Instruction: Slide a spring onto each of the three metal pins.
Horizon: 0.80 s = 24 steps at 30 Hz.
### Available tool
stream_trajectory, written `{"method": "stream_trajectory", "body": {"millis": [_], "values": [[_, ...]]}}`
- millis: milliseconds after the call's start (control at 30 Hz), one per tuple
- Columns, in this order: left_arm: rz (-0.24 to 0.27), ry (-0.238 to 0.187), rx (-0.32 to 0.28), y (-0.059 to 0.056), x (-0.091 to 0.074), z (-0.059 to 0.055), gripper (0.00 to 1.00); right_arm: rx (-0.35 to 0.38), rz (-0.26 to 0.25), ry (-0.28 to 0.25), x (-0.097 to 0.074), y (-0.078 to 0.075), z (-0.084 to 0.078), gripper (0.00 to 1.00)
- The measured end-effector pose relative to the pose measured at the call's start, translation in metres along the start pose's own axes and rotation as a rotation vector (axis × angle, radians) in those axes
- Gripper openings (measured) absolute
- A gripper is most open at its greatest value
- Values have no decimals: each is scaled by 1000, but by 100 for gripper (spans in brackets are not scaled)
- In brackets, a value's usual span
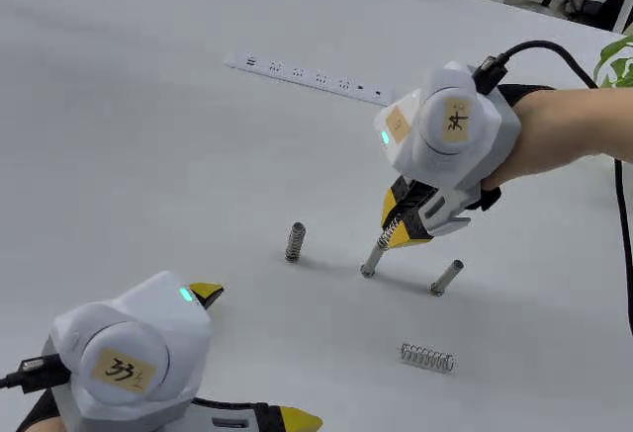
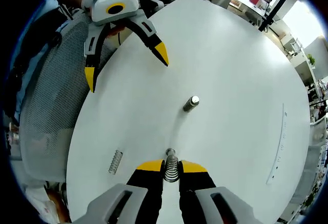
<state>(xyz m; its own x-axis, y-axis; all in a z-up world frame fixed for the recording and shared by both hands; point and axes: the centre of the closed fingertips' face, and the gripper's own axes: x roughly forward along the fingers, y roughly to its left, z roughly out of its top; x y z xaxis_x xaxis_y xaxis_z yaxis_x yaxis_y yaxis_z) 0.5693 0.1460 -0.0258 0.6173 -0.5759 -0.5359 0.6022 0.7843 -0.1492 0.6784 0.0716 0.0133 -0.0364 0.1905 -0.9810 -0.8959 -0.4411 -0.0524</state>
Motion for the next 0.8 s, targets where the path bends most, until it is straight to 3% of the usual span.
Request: {"method": "stream_trajectory", "body": {"millis": [800], "values": [[6, 14, -19, 4, -3, -6, 93, -20, 39, 83, 42, 2, -8, 8]]}}
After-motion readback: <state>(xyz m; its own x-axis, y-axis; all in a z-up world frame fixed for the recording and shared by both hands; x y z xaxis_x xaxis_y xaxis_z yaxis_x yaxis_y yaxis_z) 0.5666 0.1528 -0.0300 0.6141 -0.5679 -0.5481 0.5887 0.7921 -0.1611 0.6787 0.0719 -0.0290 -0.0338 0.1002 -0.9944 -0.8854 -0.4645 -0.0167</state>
